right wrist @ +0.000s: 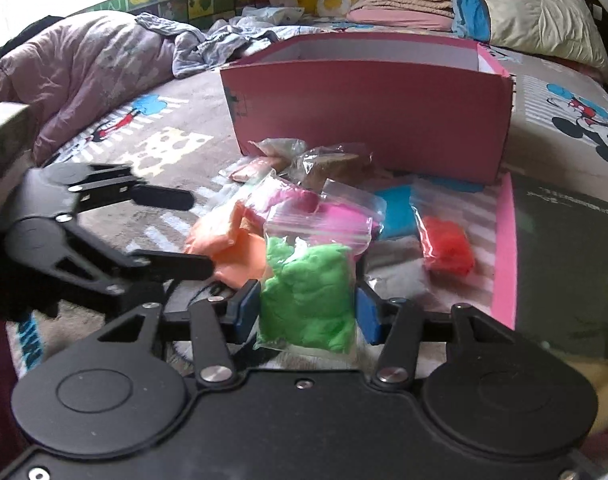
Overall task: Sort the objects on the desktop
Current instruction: 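Reach the right tool to the green clay bag while the left tool grasps the orange clay bag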
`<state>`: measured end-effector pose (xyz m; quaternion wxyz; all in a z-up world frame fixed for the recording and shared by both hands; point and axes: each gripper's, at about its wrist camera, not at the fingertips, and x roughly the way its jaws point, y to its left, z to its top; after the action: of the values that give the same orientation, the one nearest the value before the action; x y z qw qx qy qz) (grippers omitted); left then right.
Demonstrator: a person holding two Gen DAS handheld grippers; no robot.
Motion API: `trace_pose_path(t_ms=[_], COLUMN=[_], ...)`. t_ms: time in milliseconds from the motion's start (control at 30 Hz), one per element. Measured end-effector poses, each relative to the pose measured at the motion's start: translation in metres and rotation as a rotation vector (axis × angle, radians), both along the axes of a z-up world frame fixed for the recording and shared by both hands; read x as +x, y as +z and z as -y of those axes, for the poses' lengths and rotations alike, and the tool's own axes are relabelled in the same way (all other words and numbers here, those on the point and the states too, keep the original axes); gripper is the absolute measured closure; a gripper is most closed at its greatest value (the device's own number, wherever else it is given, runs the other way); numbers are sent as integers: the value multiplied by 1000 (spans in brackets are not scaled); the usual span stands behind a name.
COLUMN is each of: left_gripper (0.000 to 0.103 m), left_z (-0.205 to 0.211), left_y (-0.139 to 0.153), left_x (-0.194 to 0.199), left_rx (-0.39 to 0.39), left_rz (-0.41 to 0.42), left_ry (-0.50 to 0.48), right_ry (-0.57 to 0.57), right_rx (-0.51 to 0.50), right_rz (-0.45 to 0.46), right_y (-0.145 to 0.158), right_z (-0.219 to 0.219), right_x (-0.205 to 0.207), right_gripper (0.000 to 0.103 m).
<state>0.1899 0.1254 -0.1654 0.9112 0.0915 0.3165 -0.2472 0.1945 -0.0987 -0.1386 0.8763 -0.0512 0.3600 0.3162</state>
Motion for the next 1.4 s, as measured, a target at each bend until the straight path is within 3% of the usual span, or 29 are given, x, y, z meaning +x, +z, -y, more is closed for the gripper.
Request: trace_pose_path(t_ms=[267, 400, 533, 667, 833, 1400], left_gripper=[27, 32, 50, 56, 60, 60], left_z=[18, 17, 17, 21, 27, 28], left_y=[-1, 0, 2, 5, 14, 72], left_x=[20, 26, 29, 30, 24, 28], left_rx=[91, 80, 66, 79, 90, -5], left_rz=[-82, -131, -167, -171, -161, -116], left_ry=[-109, -107, -75, -39, 1, 165], right_ry=[23, 11, -11, -23, -32, -43], right_rx=[3, 13, 30, 41, 56, 145], right_rz=[-5, -11, -35, -40, -39, 26], right_y=[-1, -8, -18, -23, -27, -46], right_z=[13, 19, 25, 27, 28, 39], right_x=[-24, -34, -40, -41, -41, -47], right_gripper=[53, 53, 53, 53, 53, 54])
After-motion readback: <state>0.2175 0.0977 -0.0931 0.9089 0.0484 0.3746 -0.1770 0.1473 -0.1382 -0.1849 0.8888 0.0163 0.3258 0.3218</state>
